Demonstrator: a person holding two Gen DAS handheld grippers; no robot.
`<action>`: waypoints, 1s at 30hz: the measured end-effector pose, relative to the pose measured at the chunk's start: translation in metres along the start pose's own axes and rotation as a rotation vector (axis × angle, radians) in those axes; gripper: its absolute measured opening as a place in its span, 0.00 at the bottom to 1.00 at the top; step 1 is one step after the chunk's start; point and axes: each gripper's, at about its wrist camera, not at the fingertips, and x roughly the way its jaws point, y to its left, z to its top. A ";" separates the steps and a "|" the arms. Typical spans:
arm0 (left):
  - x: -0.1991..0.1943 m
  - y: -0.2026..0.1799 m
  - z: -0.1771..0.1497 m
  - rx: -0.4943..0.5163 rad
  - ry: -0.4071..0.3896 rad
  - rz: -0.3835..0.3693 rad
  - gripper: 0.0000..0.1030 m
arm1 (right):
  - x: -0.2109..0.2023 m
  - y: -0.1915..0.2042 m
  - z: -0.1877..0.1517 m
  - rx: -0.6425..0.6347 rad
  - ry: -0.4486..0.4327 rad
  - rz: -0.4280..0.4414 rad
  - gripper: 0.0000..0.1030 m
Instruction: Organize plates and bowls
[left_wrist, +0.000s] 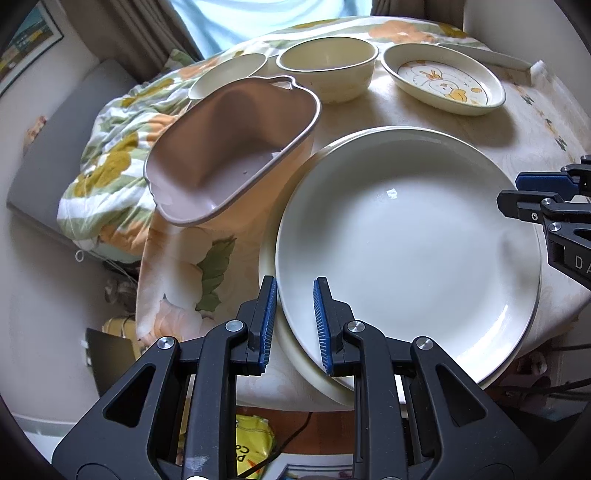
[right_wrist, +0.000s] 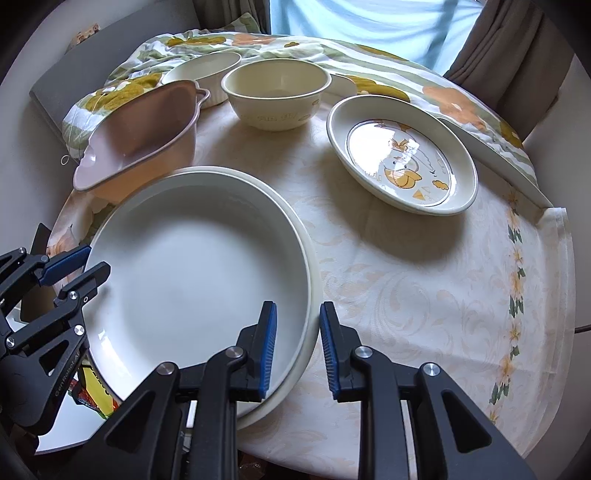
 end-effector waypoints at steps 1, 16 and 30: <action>0.000 -0.001 0.000 0.003 0.001 0.006 0.18 | 0.000 -0.001 0.000 0.007 -0.001 0.003 0.21; -0.049 -0.002 0.020 0.039 -0.093 0.013 0.54 | -0.039 -0.028 -0.008 0.147 -0.084 0.096 0.22; -0.117 -0.001 0.132 -0.155 -0.284 -0.328 1.00 | -0.131 -0.152 0.023 0.301 -0.357 0.145 0.84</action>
